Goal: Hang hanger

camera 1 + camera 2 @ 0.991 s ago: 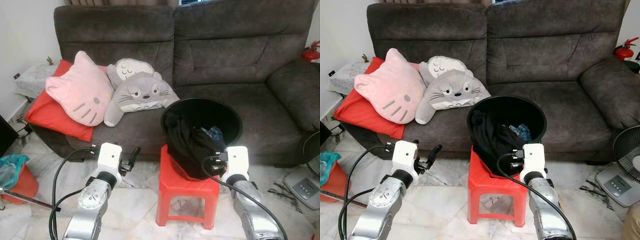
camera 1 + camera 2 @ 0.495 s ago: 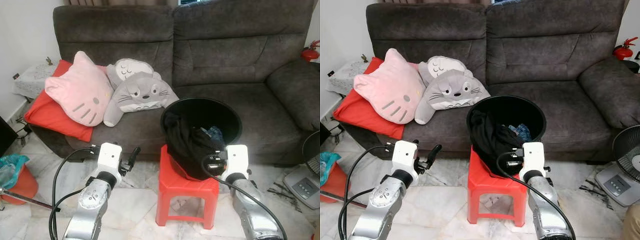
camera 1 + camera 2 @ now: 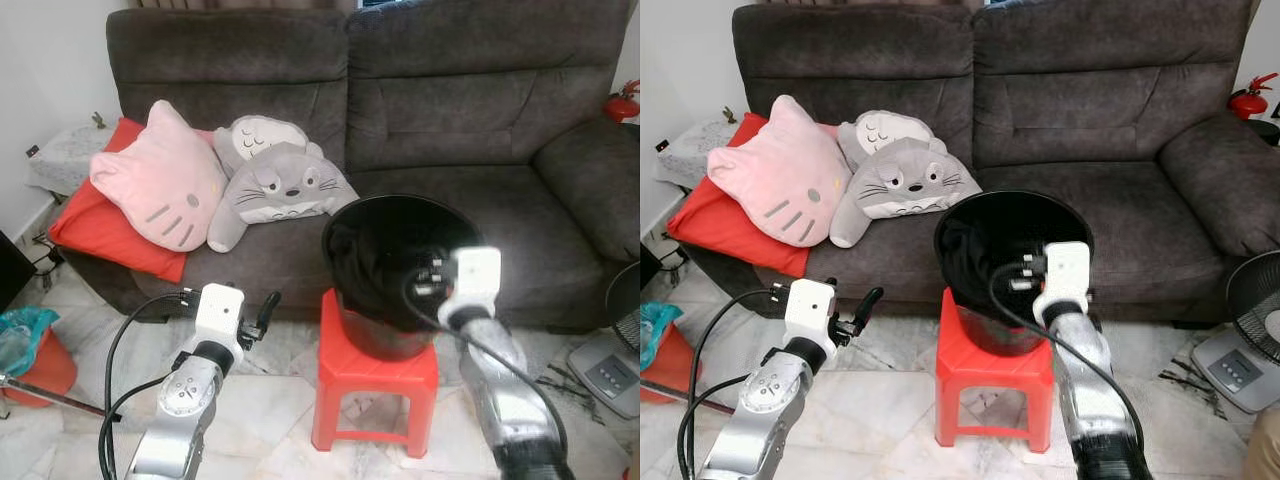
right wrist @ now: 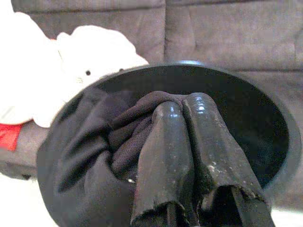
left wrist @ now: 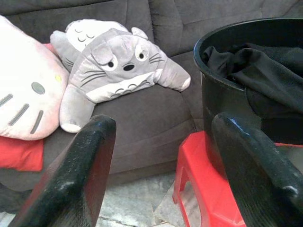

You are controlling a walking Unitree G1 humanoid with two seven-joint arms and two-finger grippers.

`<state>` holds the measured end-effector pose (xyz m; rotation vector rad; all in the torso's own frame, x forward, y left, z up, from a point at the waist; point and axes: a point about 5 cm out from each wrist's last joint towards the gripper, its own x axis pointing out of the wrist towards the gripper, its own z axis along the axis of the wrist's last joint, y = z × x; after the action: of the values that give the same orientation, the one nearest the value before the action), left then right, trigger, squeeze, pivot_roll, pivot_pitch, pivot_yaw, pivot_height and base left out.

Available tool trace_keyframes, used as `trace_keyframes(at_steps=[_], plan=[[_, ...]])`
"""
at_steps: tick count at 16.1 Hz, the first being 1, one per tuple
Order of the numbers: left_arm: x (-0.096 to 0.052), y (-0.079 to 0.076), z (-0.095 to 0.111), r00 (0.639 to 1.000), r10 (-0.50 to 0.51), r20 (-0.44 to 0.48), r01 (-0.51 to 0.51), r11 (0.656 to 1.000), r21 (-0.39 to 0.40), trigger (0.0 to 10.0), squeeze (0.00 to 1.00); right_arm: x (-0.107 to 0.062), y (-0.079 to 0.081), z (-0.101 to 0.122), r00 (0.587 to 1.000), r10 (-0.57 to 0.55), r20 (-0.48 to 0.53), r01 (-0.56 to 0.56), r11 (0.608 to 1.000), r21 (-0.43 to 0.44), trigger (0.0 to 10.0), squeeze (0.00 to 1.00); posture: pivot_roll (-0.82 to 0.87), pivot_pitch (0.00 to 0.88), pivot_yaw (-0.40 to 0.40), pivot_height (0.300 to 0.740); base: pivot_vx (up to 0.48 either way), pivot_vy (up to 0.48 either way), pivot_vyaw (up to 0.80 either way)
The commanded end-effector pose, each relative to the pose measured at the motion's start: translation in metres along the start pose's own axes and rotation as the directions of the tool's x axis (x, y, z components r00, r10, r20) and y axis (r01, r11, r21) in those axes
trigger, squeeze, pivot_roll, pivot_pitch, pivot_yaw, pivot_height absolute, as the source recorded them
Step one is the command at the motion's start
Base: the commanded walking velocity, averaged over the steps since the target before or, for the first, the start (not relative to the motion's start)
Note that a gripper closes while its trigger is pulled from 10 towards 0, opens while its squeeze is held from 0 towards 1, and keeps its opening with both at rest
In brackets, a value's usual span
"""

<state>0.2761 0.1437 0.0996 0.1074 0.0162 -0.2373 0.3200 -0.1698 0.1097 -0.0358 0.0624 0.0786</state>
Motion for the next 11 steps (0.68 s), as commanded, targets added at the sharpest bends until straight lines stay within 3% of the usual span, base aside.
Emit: trace_keyframes(at_steps=[1,5,7,10,11], plan=[[0.001,0.003,-0.002,1.000,0.012,-0.009,-0.012,1.000,0.021,10.0,0.00,0.004,0.005,0.005,0.999,0.026,0.022,-0.026,1.000,-0.004,0.0,0.00,-0.02,0.000,0.065,0.740,0.000,0.000,0.00],[0.002,0.003,-0.001,1.000,0.012,-0.006,-0.012,1.000,0.023,10.0,0.00,0.014,0.014,0.020,0.992,0.099,0.077,-0.098,0.995,-0.020,0.0,0.00,-0.03,0.000,0.070,0.740,0.000,0.000,0.00],[0.003,0.005,0.000,1.000,0.015,-0.003,-0.015,1.000,0.026,10.0,0.00,0.024,0.032,0.038,0.963,0.221,0.157,-0.215,0.975,-0.050,0.0,0.00,-0.02,0.000,0.074,0.740,0.000,0.000,0.00],[0.004,0.005,0.000,1.000,0.015,-0.002,-0.015,0.999,0.028,10.0,0.00,0.030,0.036,0.047,0.951,0.248,0.184,-0.238,0.969,-0.074,0.0,0.00,-0.02,0.000,0.077,0.740,0.000,0.000,0.00],[0.005,0.005,0.001,1.000,0.012,0.000,-0.012,0.999,0.031,10.0,0.00,0.035,0.040,0.055,0.936,0.289,0.199,-0.270,0.956,-0.118,0.0,0.00,-0.02,0.000,0.080,0.740,0.000,0.000,0.00]])
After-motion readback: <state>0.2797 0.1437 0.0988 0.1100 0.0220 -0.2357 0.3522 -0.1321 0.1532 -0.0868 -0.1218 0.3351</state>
